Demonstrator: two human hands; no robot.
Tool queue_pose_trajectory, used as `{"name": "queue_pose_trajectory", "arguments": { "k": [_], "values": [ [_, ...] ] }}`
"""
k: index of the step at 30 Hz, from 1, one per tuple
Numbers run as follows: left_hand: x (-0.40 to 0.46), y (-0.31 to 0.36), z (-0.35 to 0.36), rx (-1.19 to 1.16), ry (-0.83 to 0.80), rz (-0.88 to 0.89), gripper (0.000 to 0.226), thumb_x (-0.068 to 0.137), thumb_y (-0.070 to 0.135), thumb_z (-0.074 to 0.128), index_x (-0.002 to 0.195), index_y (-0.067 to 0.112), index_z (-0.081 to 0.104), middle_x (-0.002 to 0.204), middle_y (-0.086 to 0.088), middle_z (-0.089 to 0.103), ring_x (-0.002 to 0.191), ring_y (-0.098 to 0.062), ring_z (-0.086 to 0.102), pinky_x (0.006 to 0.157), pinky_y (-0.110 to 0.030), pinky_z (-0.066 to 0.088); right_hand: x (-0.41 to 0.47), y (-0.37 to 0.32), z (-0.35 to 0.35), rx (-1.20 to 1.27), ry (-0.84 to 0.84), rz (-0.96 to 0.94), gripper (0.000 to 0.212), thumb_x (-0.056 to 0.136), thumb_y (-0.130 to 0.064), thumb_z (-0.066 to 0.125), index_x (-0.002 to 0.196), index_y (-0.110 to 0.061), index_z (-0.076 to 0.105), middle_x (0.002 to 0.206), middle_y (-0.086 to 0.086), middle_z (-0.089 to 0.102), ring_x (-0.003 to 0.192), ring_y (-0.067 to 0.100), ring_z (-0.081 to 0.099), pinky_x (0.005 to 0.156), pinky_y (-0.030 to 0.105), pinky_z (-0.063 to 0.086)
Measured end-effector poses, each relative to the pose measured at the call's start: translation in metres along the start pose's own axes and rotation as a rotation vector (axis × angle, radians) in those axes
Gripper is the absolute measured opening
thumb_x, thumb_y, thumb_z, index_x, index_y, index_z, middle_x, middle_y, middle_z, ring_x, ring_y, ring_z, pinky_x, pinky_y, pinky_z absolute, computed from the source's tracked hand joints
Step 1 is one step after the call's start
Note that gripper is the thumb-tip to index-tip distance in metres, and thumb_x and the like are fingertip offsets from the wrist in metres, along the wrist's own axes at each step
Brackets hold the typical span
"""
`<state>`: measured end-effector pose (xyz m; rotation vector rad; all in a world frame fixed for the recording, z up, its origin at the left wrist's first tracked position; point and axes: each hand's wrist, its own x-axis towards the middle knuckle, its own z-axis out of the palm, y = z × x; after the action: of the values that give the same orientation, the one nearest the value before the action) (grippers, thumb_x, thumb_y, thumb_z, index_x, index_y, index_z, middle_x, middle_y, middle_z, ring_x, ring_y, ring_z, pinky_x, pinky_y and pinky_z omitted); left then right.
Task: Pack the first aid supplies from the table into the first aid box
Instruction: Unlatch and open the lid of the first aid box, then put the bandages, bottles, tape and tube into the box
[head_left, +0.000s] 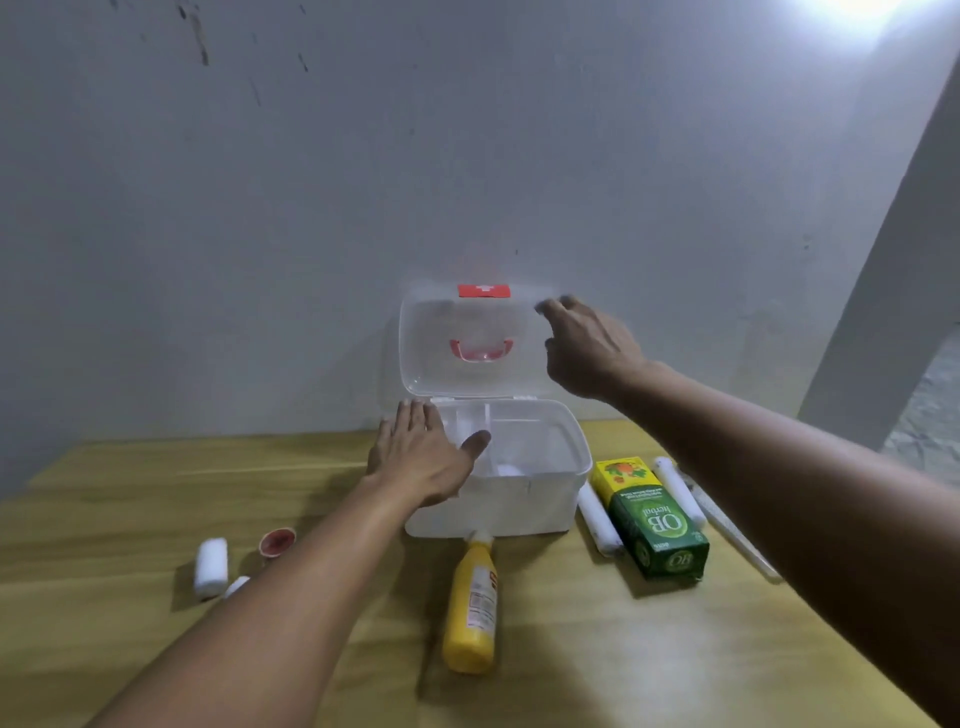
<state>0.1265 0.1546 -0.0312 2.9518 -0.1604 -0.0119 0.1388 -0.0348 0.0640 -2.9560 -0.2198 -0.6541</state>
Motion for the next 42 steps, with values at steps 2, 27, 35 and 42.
{"name": "queue_pose_trajectory", "arguments": {
  "k": [2, 27, 35, 42],
  "values": [
    [0.001, 0.002, -0.001, -0.014, -0.018, -0.021, 0.099, 0.086, 0.076, 0.016, 0.154, 0.006, -0.004, 0.164, -0.012, -0.009, 0.152, -0.025, -0.009, 0.121, -0.045, -0.002, -0.024, 0.009, -0.010, -0.035, -0.187, 0.190, 0.024, 0.084, -0.011, 0.055, 0.106, -0.006, 0.063, 0.095, 0.015, 0.067, 0.089, 0.038, 0.065, 0.070, 0.038, 0.053],
    [0.010, 0.012, 0.001, -0.015, 0.009, 0.067, 0.073, 0.094, 0.047, 0.020, 0.154, 0.012, -0.001, 0.165, -0.006, -0.006, 0.152, -0.018, -0.006, 0.120, -0.051, -0.006, -0.020, -0.005, -0.019, -0.166, -0.405, -0.021, 0.036, 0.068, -0.015, 0.076, 0.103, -0.012, 0.072, 0.086, 0.005, 0.067, 0.080, 0.025, 0.066, 0.061, 0.031, 0.056],
    [0.008, 0.013, 0.002, 0.011, 0.012, 0.095, 0.065, 0.098, 0.043, 0.017, 0.155, 0.017, 0.000, 0.165, -0.006, -0.007, 0.152, -0.020, -0.008, 0.119, -0.050, -0.009, -0.003, -0.029, 0.055, 0.047, -0.506, -0.061, 0.034, 0.077, -0.010, 0.079, 0.109, -0.004, 0.072, 0.104, 0.012, 0.073, 0.087, 0.024, 0.067, 0.068, 0.027, 0.053],
    [0.012, 0.012, 0.005, 0.059, -0.003, 0.115, 0.058, 0.098, 0.044, 0.012, 0.154, 0.033, 0.004, 0.164, -0.009, -0.008, 0.152, -0.024, -0.010, 0.117, -0.055, -0.009, -0.008, -0.021, 0.073, 0.208, -0.417, -0.047, 0.035, 0.075, -0.018, 0.082, 0.106, -0.005, 0.074, 0.104, 0.009, 0.074, 0.091, 0.024, 0.068, 0.085, 0.036, 0.059]
  ]
}}
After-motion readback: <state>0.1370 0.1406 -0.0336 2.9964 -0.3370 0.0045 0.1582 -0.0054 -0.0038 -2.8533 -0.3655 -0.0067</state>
